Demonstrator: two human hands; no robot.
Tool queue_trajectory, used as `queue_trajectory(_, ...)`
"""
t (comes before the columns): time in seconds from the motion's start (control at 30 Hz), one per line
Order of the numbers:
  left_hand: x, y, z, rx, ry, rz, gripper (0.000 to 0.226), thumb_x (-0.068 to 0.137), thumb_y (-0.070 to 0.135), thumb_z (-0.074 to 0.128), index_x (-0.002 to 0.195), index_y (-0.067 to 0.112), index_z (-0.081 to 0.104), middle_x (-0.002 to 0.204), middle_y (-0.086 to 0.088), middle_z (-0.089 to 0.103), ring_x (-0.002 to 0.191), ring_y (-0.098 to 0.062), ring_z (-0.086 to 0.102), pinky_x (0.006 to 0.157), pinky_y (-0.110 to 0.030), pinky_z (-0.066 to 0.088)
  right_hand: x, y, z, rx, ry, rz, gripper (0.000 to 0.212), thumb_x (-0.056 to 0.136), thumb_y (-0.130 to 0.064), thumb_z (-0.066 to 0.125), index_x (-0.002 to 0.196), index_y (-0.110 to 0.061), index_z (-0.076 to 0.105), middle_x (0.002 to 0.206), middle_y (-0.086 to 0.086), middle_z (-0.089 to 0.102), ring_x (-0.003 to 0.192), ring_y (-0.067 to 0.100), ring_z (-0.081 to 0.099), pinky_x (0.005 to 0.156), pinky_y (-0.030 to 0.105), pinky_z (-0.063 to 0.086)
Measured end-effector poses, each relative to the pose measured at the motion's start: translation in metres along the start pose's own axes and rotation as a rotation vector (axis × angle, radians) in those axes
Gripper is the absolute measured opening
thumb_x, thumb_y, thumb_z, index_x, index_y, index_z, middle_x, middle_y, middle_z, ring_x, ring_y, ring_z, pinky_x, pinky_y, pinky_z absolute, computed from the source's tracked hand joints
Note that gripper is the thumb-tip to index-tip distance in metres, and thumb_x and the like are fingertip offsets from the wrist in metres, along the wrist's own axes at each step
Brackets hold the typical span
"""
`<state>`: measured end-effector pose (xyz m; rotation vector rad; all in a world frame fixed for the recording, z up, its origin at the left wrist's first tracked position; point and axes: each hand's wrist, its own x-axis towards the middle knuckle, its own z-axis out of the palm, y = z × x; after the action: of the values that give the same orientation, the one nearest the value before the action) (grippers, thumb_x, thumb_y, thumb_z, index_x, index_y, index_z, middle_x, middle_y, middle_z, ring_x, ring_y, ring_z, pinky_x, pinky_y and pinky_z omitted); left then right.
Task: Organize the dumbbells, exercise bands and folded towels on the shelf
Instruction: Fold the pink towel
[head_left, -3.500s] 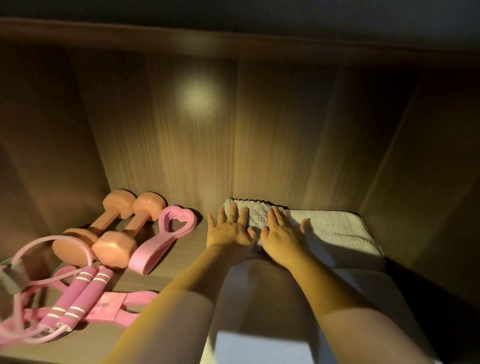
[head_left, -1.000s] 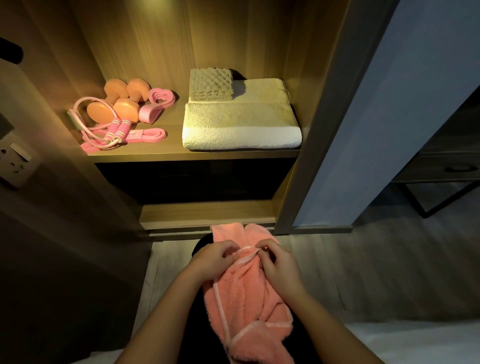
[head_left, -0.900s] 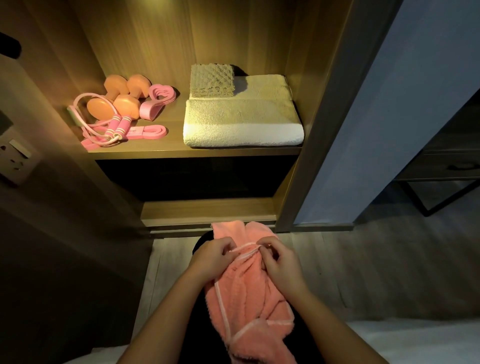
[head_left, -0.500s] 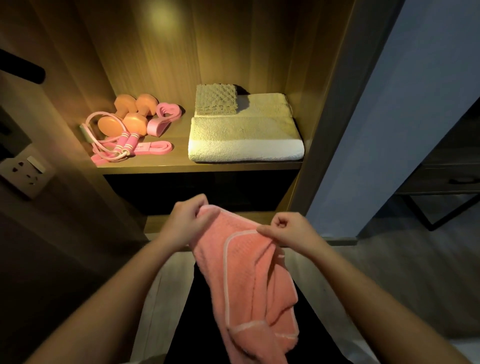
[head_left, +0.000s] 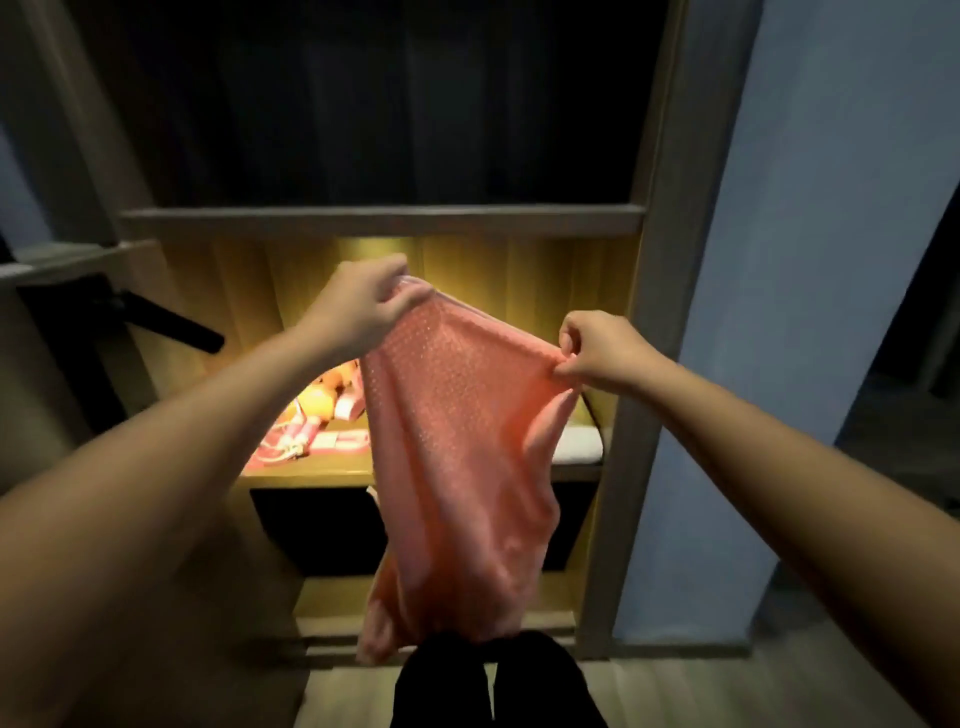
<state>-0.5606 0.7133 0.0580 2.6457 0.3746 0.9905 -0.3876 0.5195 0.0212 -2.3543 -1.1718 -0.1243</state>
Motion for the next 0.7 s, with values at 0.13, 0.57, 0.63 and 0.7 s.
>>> queue_trajectory(0.13, 0.027, 0.008, -0.038, -0.020, 0.163, -0.028, 0.021, 0.097, 0.035, 0.056, 0.087, 0.016, 0.057, 0.081, 0.004, 0.057, 0.074, -0.009, 0.053, 0.058, -0.028, 0.041, 0.015, 0.009, -0.032, -0.185, -0.069, 0.111, 0.012, 0.085, -0.008, 0.059, 0.090, -0.004, 0.070, 0.087, 0.011, 0.064, 0.080, 0.025, 0.059, 0.060, 0.027, 0.043)
queue_trajectory(0.57, 0.044, -0.016, -0.087, -0.288, 0.224, -0.272, 0.014, 0.099, 0.016, 0.054, 0.103, 0.010, 0.066, 0.095, -0.005, 0.064, 0.090, -0.020, 0.062, 0.077, -0.035, 0.055, 0.027, 0.018, -0.111, 0.765, 0.366, 0.133, 0.031, 0.094, 0.003, 0.043, 0.100, -0.012, 0.069, 0.094, 0.013, 0.066, 0.084, 0.023, 0.061, 0.077, 0.037, 0.055)
queue_trajectory(0.63, 0.047, -0.009, -0.088, -0.473, 0.226, -0.364, 0.014, 0.100, 0.017, 0.053, 0.104, 0.010, 0.064, 0.095, -0.008, 0.063, 0.088, -0.020, 0.062, 0.079, -0.035, 0.056, 0.030, 0.011, -0.120, 0.863, 0.341, 0.165, 0.034, 0.094, 0.003, 0.040, 0.108, -0.010, 0.069, 0.087, 0.010, 0.064, 0.077, 0.022, 0.060, 0.074, 0.039, 0.054)
queue_trajectory(0.7, 0.046, -0.007, -0.088, -0.586, 0.192, -0.417, 0.017, 0.100, 0.019, 0.052, 0.105, 0.009, 0.065, 0.094, -0.008, 0.063, 0.088, -0.020, 0.063, 0.082, -0.036, 0.056, 0.027, 0.009, -0.125, 0.927, 0.330, 0.178, 0.031, 0.095, -0.001, 0.042, 0.109, -0.010, 0.068, 0.078, 0.006, 0.060, 0.067, 0.018, 0.056, 0.063, 0.032, 0.050)
